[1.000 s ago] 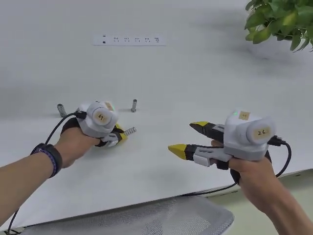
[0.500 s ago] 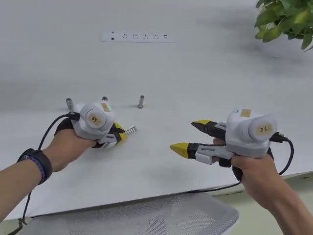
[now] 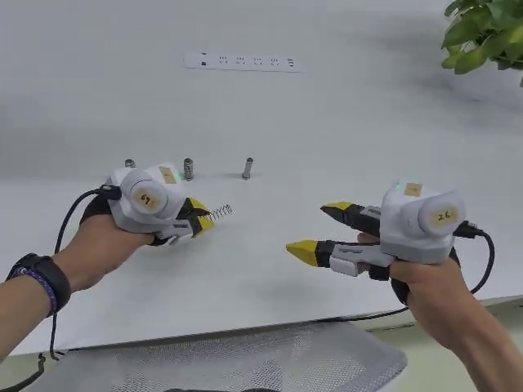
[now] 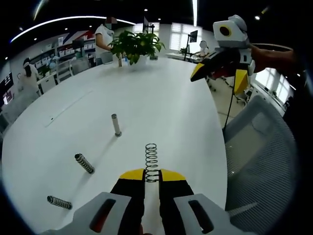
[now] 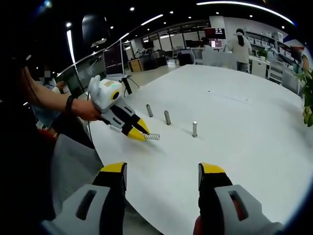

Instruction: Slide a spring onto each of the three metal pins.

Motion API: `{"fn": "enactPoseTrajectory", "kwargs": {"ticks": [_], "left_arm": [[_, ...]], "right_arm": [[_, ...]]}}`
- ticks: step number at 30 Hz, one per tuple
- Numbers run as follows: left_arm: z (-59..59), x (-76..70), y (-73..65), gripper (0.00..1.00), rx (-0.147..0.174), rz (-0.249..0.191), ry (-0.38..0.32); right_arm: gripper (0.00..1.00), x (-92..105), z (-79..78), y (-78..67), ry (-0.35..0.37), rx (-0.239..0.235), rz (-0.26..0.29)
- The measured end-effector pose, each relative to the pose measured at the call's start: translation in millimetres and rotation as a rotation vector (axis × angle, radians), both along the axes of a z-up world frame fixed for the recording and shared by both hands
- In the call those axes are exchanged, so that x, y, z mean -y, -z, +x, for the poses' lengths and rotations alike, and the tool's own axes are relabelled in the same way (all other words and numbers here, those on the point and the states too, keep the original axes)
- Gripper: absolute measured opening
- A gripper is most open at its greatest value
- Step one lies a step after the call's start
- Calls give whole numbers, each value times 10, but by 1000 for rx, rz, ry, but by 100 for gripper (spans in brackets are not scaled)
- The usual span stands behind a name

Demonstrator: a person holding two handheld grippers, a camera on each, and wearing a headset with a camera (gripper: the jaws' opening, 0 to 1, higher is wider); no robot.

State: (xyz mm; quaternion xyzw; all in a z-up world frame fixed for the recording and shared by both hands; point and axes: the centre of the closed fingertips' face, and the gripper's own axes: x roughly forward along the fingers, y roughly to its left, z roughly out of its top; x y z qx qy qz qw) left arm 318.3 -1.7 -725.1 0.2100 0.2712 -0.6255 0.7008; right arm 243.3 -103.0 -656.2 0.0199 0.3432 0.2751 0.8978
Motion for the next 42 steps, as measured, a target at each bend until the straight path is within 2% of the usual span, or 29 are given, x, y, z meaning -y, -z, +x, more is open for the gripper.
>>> {"fn": "enactPoseTrajectory", "kwargs": {"ticks": [9,17,25,42], "left_arm": [[-61,-118,-197,2,24,-26,-23],[-62,-232,-469,2,61,-59,-37],[-82,-271,-678,2,87,-88,-31],[-153,-282,-896,2,131,-109,10]], "right_arm": [[59,-97,32,-6,-27,5,3],[62,-134,52,-28,-53,9,-7],[67,-159,58,-51,-75,16,-19],[67,-354,155,-158,-155,36,-3]]}}
